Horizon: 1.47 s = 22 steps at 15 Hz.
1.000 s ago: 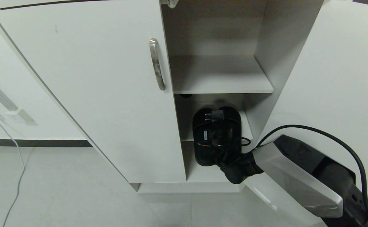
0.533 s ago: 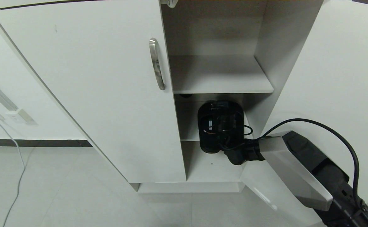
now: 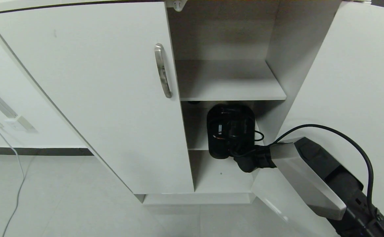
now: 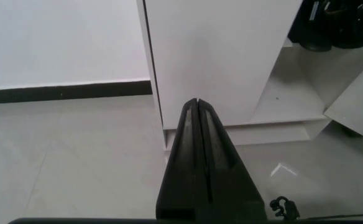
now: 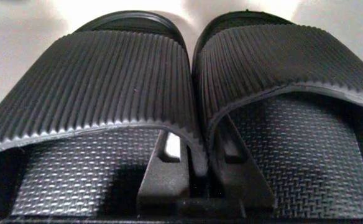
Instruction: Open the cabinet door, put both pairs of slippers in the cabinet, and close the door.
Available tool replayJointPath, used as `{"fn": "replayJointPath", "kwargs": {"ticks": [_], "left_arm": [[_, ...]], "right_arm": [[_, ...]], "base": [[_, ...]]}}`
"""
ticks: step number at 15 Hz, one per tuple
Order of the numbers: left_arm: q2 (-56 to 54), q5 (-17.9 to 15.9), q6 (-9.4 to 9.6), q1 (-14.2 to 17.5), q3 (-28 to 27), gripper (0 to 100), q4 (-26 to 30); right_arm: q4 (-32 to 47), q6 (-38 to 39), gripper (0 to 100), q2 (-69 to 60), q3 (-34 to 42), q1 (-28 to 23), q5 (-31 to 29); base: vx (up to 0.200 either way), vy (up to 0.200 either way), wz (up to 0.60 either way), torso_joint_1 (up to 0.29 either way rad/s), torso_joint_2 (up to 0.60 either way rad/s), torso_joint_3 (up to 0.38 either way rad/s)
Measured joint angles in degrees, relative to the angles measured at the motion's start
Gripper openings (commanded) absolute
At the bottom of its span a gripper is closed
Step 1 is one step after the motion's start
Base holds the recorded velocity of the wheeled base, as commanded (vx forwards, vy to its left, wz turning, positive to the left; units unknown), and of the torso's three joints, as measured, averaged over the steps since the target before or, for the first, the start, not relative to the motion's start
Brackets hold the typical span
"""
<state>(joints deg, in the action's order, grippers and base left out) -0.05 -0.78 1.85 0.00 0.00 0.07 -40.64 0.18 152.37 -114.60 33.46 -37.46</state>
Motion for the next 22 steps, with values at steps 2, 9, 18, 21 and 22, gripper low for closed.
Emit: {"fn": "replayJointPath", "kwargs": {"ticks": [2,9,18,21,22], "left_arm": [[0.0,0.02,-0.02,-0.02,0.0,0,0.09],[0.0,0.0,-0.02,0.0,0.0,0,0.0],[0.0,0.0,0.0,0.0,0.0,0,0.02],[0.0,0.0,-0.02,0.0,0.0,0,0.02],[0.0,-0.04,0.0,0.0,0.0,0,0.02]], "right_arm": [[-0.49,-0.07,0,0.0,-0.02,0.18,-0.06],[-1.5,-0.09,0,-0.05,2.45,0.85,0.13],[-2.07,-0.34,100,-0.35,4.3,1.05,1.06],[-3.32,-0.54,100,-1.68,7.88,1.29,1.19],[-4.24,-0.61,100,-2.91,10.5,1.57,1.23]], "base": [[0.0,0.0,0.0,0.0,0.0,0.0],[0.0,0.0,0.0,0.0,0.0,0.0],[0.0,0.0,0.0,0.0,0.0,0.0],[0.0,0.0,0.0,0.0,0.0,0.0],[0.0,0.0,0.0,0.0,0.0,0.0]]}}
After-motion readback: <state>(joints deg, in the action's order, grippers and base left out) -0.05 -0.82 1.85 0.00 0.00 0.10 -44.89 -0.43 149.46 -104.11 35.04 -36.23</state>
